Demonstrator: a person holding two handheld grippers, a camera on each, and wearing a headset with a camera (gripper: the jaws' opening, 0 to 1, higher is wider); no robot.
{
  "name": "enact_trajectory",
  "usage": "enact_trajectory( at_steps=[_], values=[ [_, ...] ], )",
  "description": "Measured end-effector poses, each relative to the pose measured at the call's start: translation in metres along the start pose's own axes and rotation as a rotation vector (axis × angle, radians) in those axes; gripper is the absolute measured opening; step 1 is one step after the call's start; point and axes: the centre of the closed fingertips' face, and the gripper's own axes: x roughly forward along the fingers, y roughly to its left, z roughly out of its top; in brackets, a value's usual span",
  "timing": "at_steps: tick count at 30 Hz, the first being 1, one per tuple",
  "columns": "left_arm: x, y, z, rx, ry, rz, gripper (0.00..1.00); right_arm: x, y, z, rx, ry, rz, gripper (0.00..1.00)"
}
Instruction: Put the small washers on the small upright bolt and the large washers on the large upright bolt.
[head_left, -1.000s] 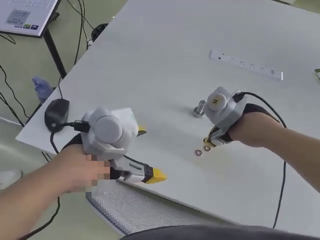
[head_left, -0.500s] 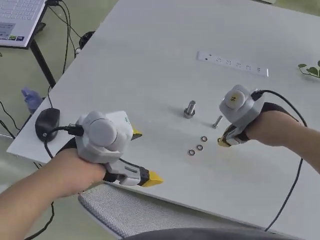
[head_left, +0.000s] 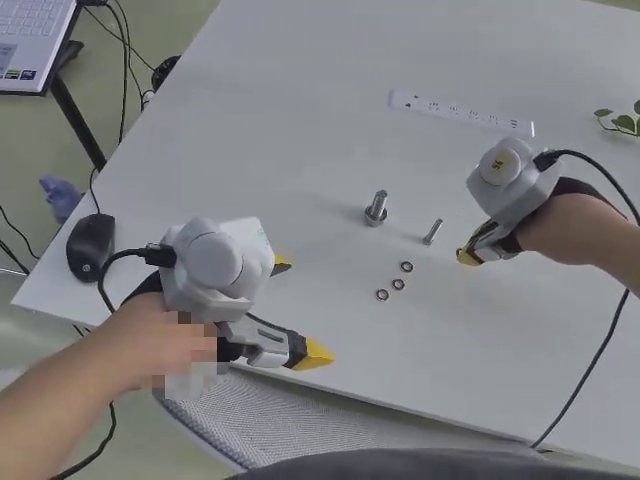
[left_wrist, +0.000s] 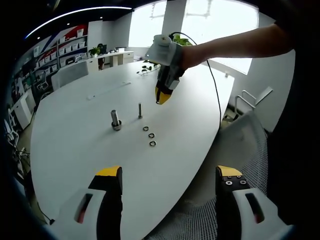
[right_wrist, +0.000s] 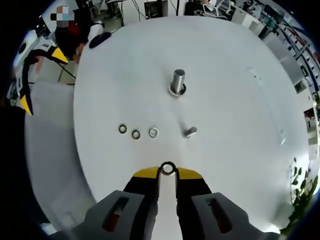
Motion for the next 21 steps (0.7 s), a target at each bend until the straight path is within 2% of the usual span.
enact_trajectory(
  at_steps=[2,6,13,21],
  values=[
    [0.0,-0.001,0.0,-0.003,-0.002,-0.002,0.76,0.0,-0.003,0.003,-0.003,-0.005,-0.004,0.12],
    [0.0,-0.001,-0.003,-0.001,0.009,0.0,0.75,0.004,-0.028,0.013,-0.009,-0.017,-0.009,0.12],
    [0.0,0.001,-0.006,-0.022,0.014,0.008,0.75,0.005,-0.03,0.02,-0.034,-0.022,-0.017,0.12],
    [0.001,0.007,-0.004,-0.029,0.012,0.017,0.75,0.009,-0.036,0.035,-0.062,-0.035,-0.027,0.12]
  ],
)
